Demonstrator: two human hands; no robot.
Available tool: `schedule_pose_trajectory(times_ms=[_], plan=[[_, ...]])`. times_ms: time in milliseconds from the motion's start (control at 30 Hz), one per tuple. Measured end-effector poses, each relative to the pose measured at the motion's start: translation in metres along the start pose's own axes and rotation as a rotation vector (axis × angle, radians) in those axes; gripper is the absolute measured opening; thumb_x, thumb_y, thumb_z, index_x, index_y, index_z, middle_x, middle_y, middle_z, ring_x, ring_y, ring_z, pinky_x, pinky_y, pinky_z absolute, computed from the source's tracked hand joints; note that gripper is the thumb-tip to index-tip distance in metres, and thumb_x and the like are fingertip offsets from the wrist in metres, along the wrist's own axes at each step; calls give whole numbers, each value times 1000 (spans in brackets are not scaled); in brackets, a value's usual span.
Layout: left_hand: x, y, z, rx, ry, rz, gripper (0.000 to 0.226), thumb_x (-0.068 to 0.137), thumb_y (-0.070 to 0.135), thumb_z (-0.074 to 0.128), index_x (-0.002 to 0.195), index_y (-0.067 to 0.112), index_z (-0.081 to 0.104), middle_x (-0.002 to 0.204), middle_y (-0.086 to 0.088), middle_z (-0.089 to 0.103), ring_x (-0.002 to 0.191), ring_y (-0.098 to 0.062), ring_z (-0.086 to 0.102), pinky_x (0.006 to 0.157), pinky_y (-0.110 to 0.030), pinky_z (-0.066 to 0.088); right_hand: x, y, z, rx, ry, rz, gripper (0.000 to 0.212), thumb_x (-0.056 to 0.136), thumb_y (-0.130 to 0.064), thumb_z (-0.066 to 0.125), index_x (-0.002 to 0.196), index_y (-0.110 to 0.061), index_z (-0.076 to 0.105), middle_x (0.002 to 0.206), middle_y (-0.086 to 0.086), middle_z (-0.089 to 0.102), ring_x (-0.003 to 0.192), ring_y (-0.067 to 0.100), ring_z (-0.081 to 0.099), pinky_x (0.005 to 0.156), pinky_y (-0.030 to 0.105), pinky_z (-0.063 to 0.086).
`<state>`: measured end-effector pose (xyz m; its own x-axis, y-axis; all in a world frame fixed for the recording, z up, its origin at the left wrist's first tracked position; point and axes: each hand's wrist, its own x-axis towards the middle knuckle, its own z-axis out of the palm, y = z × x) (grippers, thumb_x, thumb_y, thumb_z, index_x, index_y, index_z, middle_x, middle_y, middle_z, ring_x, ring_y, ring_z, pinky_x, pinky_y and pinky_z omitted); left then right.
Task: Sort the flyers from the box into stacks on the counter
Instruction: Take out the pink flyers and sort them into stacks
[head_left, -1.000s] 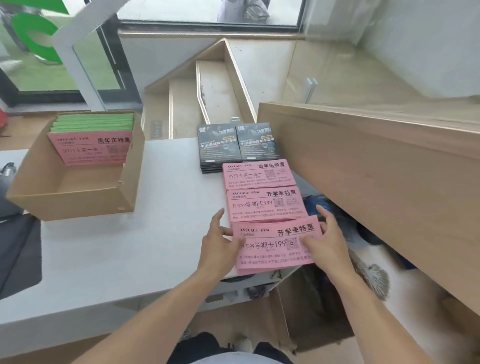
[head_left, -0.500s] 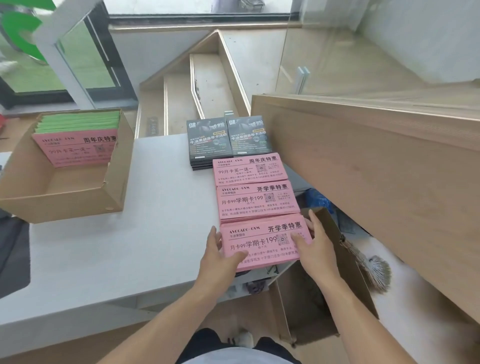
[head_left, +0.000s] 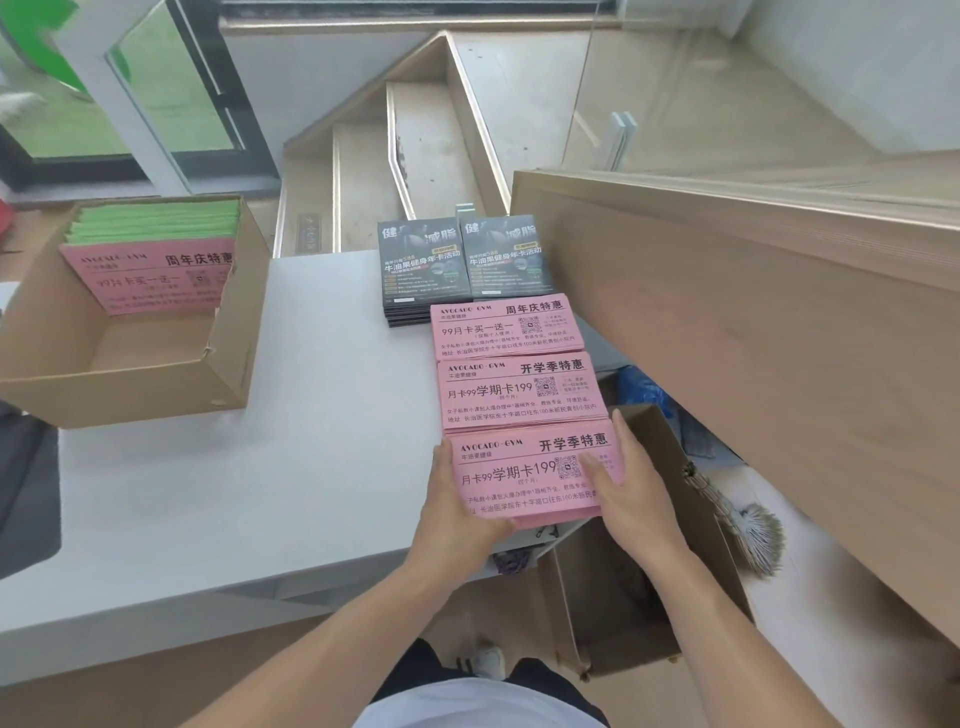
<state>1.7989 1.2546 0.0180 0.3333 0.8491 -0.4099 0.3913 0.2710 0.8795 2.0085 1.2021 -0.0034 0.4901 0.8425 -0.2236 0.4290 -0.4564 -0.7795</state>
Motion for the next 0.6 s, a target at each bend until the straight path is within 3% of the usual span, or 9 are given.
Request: schedule_pose_trajectory(times_ms=[33,100,167,200,267,367,467,533,600], plan=[[0,1,-2,38,12,23,98,69,11,87,133,57,28,139,12,53,127,-6,55,83,-28,62,0,-1,-2,-9,-14,1,79,95,-57,58,159,-43,15,158,-18,36,144,7,38,115,45,40],[-3,6,-4,149,15,65,114,72,17,86,147,55,10,161,16,22,148,-8,29,106,-41,51,-1,-6,-7,-50,-6,24,86,92,-61,60,160,-41,12,161,-12,32,146,13,35,114,48,36],[-6,10,-7,186,23,81,119,80,24,84,156,41,-5,162,25,0,153,-4,2,121,-37,26,-2,-16,-12,-89,54,19,85,92,-57,61,160,-37,15,163,-8,29,148,16,31,114,47,35],[-6,10,-9,172,45,71,118,82,28,83,158,38,-7,164,24,-2,154,-4,1,123,-35,20,-4,-23,-13,-85,86,-1,80,94,-53,62,160,-37,19,161,-8,33,146,15,33,113,45,36],[-6,10,-16,118,115,49,113,85,37,80,158,41,-6,167,21,0,154,-7,9,123,-36,21,-4,-41,-4,-48,125,-61,66,97,-45,62,155,-40,30,152,-12,43,139,9,41,109,41,42],[-4,8,-43,55,235,95,98,87,47,73,155,52,3,163,31,8,151,-2,18,124,-39,25,0,-77,32,-20,80,-164,51,98,-32,64,145,-41,47,146,-19,48,133,2,42,111,43,44],[2,11,-92,-24,376,184,70,95,48,63,151,54,22,150,47,20,143,12,24,120,-26,27,3,-128,81,-19,-44,-311,48,98,-24,65,140,-45,50,134,-31,54,125,-8,44,112,30,37],[10,10,-136,24,482,247,56,97,49,58,148,49,34,147,44,31,139,17,27,114,-16,27,8,-161,114,12,-116,-407,52,97,-20,67,139,-46,51,124,-32,61,116,-11,52,104,23,39],[21,7,-184,95,580,285,50,98,48,58,145,41,42,149,35,38,139,13,31,112,-14,29,15,-191,148,21,-160,-506,55,94,-16,70,138,-46,52,120,-29,65,94,-16,55,90,21,43]])
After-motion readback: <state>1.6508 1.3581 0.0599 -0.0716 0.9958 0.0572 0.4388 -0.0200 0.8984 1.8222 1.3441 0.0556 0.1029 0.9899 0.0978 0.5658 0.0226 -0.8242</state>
